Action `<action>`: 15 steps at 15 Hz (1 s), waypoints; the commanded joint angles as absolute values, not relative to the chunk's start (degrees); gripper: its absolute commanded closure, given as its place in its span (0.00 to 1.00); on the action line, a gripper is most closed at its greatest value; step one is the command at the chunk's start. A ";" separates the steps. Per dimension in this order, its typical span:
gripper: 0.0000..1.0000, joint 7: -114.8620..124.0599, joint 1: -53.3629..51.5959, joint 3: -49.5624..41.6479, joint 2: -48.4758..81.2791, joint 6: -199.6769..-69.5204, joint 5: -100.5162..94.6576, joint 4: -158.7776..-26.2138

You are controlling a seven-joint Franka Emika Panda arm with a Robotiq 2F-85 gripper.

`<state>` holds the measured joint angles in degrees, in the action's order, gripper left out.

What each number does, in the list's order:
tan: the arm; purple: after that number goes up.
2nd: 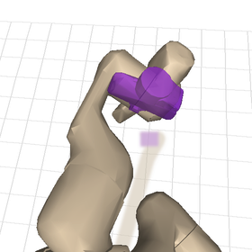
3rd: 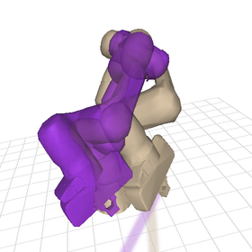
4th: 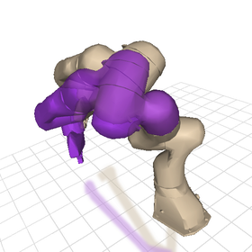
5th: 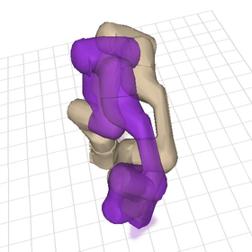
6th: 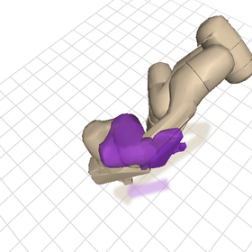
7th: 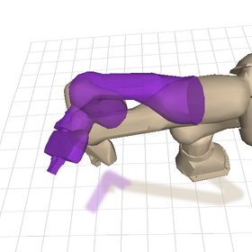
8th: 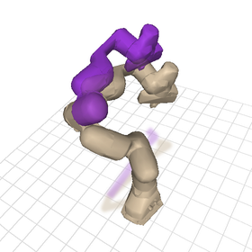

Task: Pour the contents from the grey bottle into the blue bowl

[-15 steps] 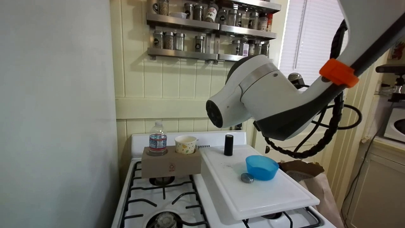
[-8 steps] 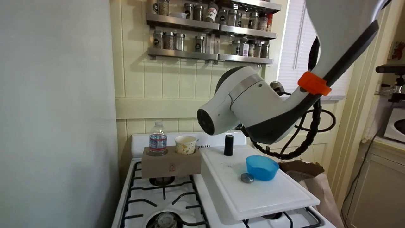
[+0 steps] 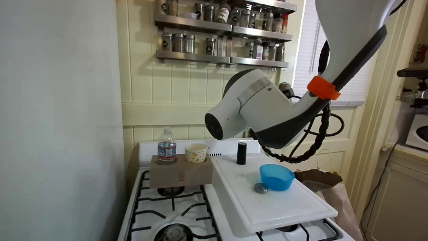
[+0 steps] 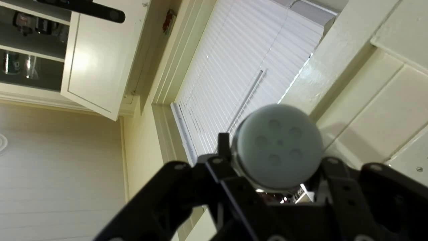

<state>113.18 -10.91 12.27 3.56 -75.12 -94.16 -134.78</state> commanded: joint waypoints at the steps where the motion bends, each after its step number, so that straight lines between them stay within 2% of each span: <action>1: 0.77 115.09 -11.33 12.40 3.87 -76.07 -95.22 -134.55; 2: 0.77 118.12 -10.65 12.13 2.67 -80.44 -92.26 -134.56; 5: 0.77 116.39 -11.29 12.44 3.70 -81.28 -94.65 -134.98; 9: 0.77 118.27 -8.89 10.46 -1.91 -97.62 -90.97 -136.33; 15: 0.77 106.43 -4.52 2.67 -10.16 -125.33 -88.91 -134.99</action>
<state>112.45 -6.20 5.80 -5.75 -114.12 -91.07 -134.95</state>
